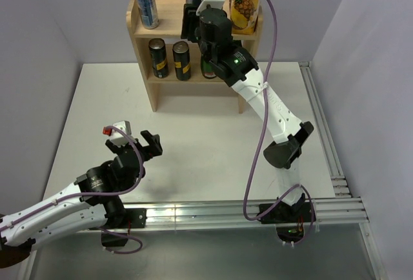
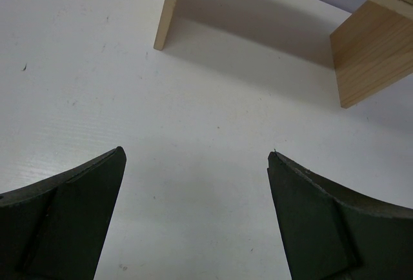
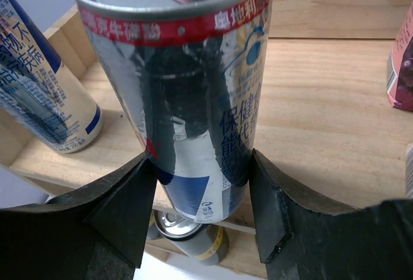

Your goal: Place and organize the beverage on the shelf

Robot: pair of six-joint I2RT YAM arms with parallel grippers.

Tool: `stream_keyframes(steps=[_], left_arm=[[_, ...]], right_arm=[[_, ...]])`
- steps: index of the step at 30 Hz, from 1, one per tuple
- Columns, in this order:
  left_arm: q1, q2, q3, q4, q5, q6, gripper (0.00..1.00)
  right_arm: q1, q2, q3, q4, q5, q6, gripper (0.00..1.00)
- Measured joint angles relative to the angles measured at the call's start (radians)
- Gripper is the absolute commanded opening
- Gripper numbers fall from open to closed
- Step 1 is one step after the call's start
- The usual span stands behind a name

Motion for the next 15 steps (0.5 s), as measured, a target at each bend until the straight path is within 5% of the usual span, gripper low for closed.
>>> stream_keyframes(steps=[15], left_arm=[[0.000,-0.002,0.000,0.000,0.000,0.000,0.99]], right_arm=[[-0.009,0.042,-0.026,0.141,-0.039,0.063,0.09]])
